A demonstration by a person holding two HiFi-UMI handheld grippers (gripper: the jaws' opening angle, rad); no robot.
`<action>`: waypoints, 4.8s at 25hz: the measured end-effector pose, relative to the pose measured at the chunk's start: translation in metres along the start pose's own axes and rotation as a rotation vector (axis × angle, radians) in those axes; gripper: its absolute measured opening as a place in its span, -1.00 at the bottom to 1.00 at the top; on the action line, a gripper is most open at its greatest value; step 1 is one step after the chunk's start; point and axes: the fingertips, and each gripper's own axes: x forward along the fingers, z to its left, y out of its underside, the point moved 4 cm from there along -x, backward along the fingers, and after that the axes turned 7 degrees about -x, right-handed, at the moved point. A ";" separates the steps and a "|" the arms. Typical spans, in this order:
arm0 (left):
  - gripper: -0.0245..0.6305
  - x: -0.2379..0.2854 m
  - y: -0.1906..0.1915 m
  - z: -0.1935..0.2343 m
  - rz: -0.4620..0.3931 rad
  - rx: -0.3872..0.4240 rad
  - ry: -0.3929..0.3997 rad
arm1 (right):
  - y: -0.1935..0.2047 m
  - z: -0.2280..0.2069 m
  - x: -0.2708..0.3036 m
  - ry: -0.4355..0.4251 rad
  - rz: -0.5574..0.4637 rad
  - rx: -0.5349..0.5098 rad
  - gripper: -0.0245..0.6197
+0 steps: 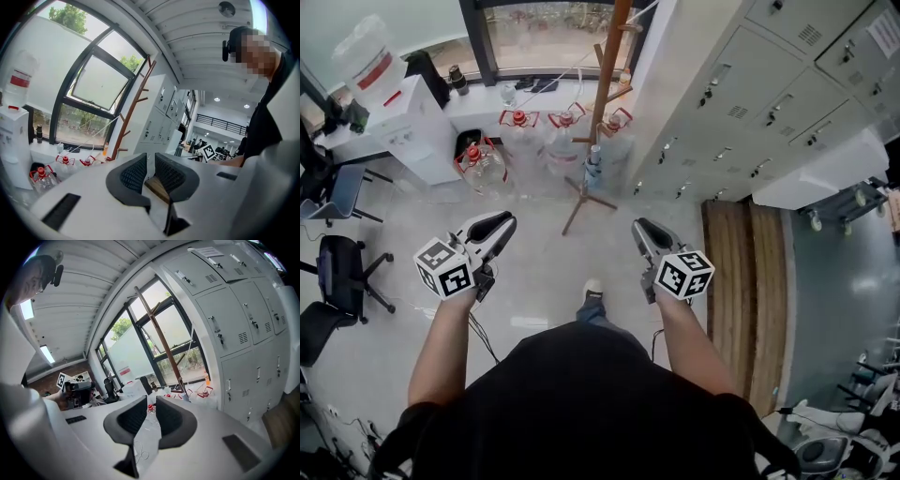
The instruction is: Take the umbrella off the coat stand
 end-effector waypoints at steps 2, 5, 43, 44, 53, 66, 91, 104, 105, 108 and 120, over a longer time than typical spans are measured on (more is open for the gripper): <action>-0.70 0.013 -0.001 0.007 0.010 0.005 0.004 | -0.003 -0.013 0.011 -0.008 0.009 -0.002 -0.70; -0.70 0.032 -0.006 0.017 0.017 0.010 -0.009 | -0.009 -0.034 0.026 -0.019 0.018 -0.006 -0.69; -0.70 0.163 -0.051 0.077 -0.084 -0.066 -0.239 | -0.012 -0.183 0.186 -0.134 0.209 -0.108 -0.69; -0.70 0.162 -0.047 0.082 -0.080 -0.072 -0.239 | -0.010 -0.183 0.194 -0.127 0.211 -0.122 -0.69; -0.70 0.169 -0.040 0.126 -0.064 -0.098 -0.218 | 0.003 -0.195 0.262 -0.079 0.243 -0.244 -0.75; -0.70 0.177 -0.037 0.187 -0.022 -0.141 -0.218 | 0.025 -0.217 0.337 -0.038 0.243 -0.262 -0.79; -0.70 0.171 -0.014 0.239 0.046 -0.224 -0.222 | 0.036 -0.228 0.409 -0.016 0.214 -0.291 -0.74; -0.70 0.178 -0.004 0.242 0.078 -0.245 -0.203 | 0.037 -0.227 0.423 -0.022 0.209 -0.289 -0.57; -0.70 0.179 -0.003 0.243 0.080 -0.247 -0.203 | 0.036 -0.227 0.425 -0.015 0.205 -0.296 -0.57; -0.70 0.178 0.000 0.244 0.090 -0.253 -0.204 | 0.034 -0.227 0.430 0.008 0.195 -0.314 -0.57; -0.70 0.182 0.007 0.243 0.102 -0.268 -0.197 | 0.034 -0.229 0.429 0.072 0.191 -0.334 -0.76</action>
